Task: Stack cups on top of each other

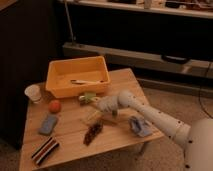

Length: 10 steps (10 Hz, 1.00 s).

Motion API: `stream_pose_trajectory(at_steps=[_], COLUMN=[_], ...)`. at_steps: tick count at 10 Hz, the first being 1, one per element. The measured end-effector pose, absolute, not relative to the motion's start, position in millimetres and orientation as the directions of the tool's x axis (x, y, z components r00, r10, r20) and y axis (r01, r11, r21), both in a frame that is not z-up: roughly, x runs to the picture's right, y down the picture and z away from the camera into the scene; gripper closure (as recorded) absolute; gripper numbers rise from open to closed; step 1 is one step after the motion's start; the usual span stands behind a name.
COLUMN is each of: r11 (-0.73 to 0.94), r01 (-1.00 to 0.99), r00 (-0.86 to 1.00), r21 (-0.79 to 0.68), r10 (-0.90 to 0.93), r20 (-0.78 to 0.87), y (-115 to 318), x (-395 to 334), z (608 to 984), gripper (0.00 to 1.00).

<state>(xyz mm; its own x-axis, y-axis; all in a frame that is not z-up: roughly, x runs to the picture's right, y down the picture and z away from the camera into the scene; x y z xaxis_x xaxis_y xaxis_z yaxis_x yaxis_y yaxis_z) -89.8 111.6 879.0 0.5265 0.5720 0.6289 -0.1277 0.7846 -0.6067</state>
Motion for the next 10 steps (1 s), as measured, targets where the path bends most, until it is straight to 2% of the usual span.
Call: stream_pose_trajectory(at_steps=[5,7,10], r11=[0.841,0.837,0.824], r01=[-0.012,0.007,0.036], r00=[0.553,0.566,0.604], r21=[-0.541,-0.547,-0.565], r10=[0.456,0.448,0.433], r20=[0.697,0.693,0.670], y=[58.7,54.1,62.5], x=[-87.9,-90.3,-101.7], z=[840.3,843.5,873.9], gripper=[0.20,0.20,0.20])
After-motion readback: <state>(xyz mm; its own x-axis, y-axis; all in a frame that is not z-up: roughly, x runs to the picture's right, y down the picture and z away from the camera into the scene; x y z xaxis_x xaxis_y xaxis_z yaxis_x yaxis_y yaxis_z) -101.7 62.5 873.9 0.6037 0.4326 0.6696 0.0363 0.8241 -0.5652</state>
